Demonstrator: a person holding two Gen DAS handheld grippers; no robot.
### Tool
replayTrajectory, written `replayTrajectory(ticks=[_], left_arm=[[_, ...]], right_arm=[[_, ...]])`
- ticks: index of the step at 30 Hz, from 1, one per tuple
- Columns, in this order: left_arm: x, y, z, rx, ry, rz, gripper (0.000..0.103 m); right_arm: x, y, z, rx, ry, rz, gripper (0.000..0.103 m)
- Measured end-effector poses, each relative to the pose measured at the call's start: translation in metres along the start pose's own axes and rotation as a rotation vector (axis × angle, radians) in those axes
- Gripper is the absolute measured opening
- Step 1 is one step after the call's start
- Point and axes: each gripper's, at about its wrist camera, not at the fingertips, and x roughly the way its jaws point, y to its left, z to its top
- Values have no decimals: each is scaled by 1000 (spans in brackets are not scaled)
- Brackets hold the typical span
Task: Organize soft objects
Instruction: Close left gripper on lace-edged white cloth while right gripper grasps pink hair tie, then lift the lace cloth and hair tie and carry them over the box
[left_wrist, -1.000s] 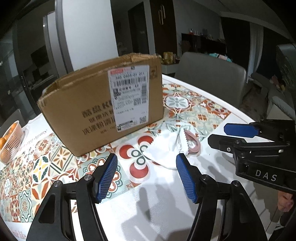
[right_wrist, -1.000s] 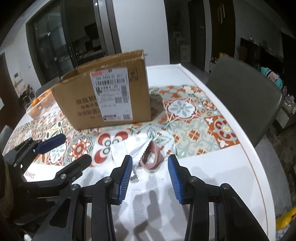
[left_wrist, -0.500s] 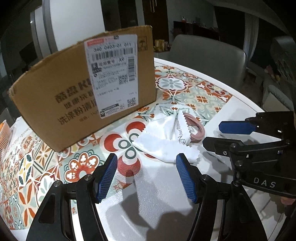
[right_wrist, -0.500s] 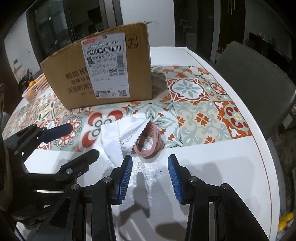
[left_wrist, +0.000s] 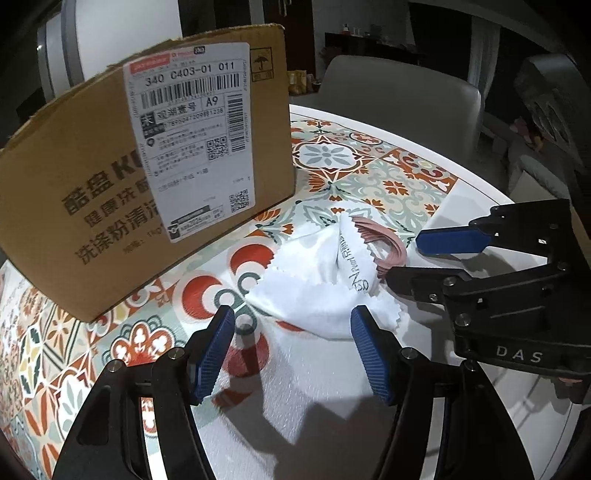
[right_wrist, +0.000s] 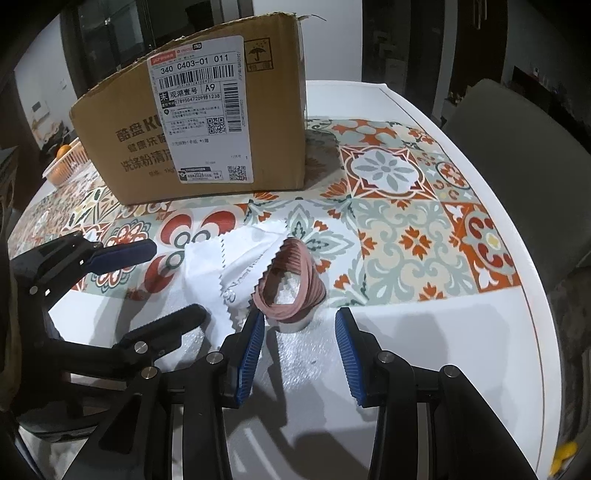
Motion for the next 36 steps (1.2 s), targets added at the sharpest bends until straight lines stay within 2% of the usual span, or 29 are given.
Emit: replayTrajectory(ticks=[4, 6, 13, 15, 16, 17, 18, 20, 23, 30, 36], left_arm=[[8, -3, 3, -1, 8, -62, 64], [12, -4, 4, 11, 11, -51, 64], [16, -3, 7, -2, 13, -72, 63], [17, -4, 8, 2, 11, -80, 55], [17, -4, 8, 4, 9, -85, 47], [16, -4, 9, 2, 6, -88, 37], [17, -4, 9, -4, 4, -91, 33], [17, -3, 10, -20, 3, -90, 25], [15, 0, 11, -57, 7, -87, 14], [1, 6, 7, -148, -2, -56, 10], [-21, 10, 6, -200, -46, -27, 10]], right_arm=[[5, -3, 4, 6, -7, 40, 42], [8, -2, 6, 7, -3, 96, 41], [10, -3, 8, 5, -15, 81, 41], [10, -4, 8, 9, -16, 80, 39], [10, -4, 8, 9, -18, 79, 36], [10, -5, 8, 11, -21, 75, 28], [10, -5, 8, 11, -21, 74, 22], [10, -4, 7, 6, -20, 68, 16], [7, -4, 5, 20, -25, 71, 12], [-4, -1, 3, 56, -51, 79, 12], [-19, 4, 3, 87, -84, 92, 12]])
